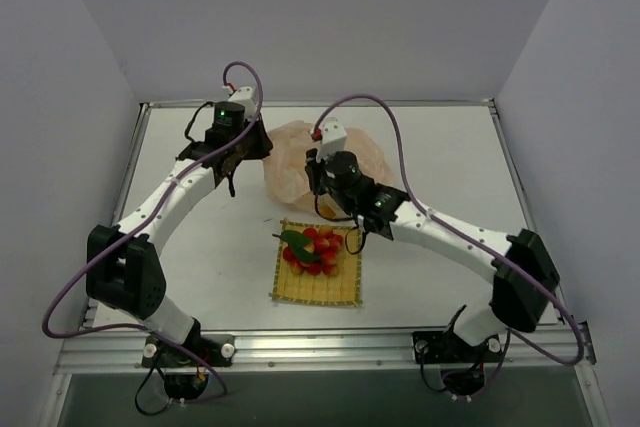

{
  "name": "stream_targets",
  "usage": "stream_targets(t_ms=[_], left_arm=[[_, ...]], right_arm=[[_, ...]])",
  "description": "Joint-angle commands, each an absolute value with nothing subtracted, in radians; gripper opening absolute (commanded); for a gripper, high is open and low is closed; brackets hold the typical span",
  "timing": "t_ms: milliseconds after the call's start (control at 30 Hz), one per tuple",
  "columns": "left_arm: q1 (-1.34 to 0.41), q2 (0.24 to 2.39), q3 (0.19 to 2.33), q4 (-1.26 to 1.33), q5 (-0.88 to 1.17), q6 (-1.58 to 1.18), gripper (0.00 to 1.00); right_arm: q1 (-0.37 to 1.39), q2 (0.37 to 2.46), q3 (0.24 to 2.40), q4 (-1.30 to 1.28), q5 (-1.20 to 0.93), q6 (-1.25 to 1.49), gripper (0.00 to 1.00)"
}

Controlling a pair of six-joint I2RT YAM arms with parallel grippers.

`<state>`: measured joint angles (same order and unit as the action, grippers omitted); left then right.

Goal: Take the fake fruits out of the plastic bag

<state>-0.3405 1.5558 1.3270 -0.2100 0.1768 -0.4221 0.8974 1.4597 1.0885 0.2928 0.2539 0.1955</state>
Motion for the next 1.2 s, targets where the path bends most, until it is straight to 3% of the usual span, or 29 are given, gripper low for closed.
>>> stream_targets(t_ms=[0,267,533,900,967,1033,1167], left_arm=[[-0.345,1.537,1.348,-0.225,0.146,-0.405,0.02],[-0.365,1.563,1.364,-0.278,0.081,-0.42,0.02],[-0.373,1.577,1.356,-0.261,0.104,-0.446,0.02],[-0.482,1.577,1.348,-0.294,0.009,-0.436,0.03],[-0.492,1.569,1.347,-0.299,0.017,-0.451,0.11],[-0.499,1.565,1.344,-0.305,0.043,-0.475,0.27],[-0.5,1.523,1.292,-0.307,0.09,-0.534,0.48]], right_arm=[[0.867,1.644,1.199,0.287,0.249,0.149,0.15],[0.792,1.876,1.322,0.279,0.271,0.159,0.17],[0.785,1.784,1.174,0.207,0.411,0.213,0.2],[0.752,1.717,0.991,0.199,0.408,0.317,0.23],[0.749,1.709,0.964,0.218,0.405,0.33,0.25],[0.741,1.709,0.951,0.233,0.399,0.351,0.31],[0.721,1.692,0.907,0.267,0.379,0.388,0.53]])
